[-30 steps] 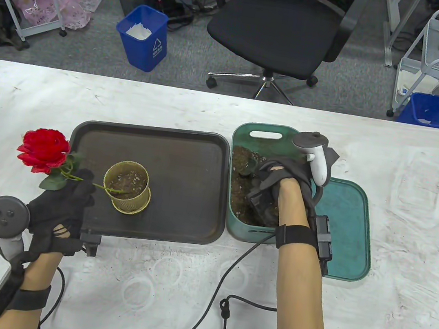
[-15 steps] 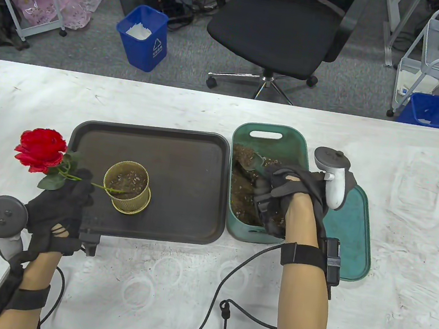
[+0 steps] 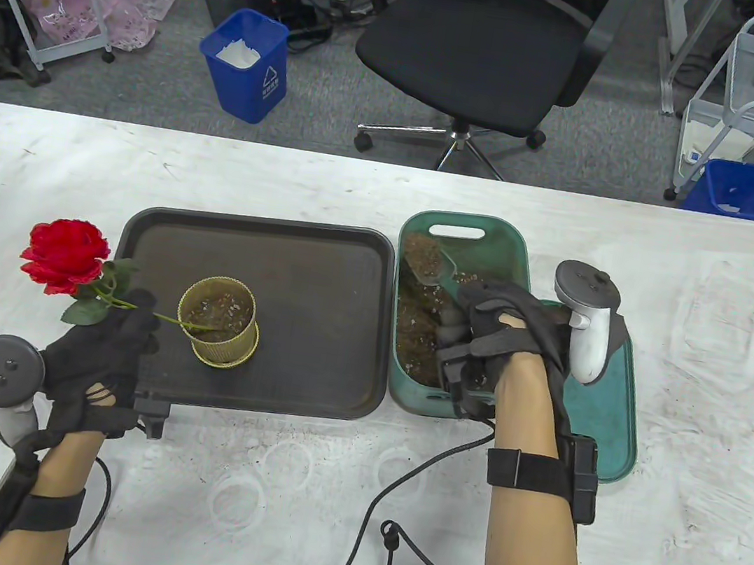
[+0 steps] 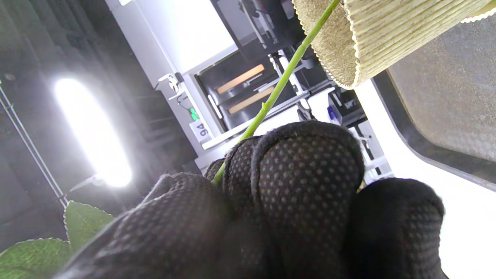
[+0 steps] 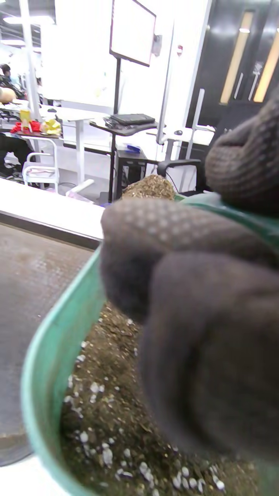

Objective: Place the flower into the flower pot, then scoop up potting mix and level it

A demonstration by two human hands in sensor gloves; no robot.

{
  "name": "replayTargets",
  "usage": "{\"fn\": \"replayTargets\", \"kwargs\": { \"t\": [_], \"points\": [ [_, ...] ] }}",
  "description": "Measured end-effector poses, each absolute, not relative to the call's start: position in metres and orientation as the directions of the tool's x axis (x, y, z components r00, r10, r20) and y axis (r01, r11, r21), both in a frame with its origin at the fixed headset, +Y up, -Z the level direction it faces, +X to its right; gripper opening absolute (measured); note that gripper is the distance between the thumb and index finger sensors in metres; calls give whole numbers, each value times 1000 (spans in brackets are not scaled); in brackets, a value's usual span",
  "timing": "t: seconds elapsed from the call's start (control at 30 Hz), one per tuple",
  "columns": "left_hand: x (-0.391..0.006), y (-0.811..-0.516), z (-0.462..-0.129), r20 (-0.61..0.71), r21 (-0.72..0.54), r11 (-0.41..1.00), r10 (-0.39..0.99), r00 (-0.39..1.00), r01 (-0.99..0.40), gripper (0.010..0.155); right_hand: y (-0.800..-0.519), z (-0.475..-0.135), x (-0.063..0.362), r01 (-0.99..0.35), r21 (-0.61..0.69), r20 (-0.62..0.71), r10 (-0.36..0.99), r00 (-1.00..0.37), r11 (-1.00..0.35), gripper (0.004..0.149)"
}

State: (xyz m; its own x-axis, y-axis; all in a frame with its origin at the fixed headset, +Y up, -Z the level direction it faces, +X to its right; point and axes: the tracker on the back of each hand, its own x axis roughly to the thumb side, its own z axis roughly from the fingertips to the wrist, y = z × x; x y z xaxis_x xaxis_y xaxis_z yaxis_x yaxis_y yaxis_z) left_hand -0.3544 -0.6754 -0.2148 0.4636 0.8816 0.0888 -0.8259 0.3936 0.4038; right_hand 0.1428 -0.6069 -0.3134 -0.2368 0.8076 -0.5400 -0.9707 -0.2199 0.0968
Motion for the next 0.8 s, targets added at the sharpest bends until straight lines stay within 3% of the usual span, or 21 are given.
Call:
{"fn": "replayTargets", "kwargs": {
  "t": [0.33, 0.8],
  "points": [
    [-354, -676, -215, 91, 403, 393, 882, 463, -827, 43, -594, -307, 59, -925, 328, -413, 852, -323, -191, 53],
    [-356, -675, -215, 83, 411, 398, 879, 469, -820, 43, -637, -313, -34, -800, 521, -363, 771, -524, -298, 53]
  ]
}}
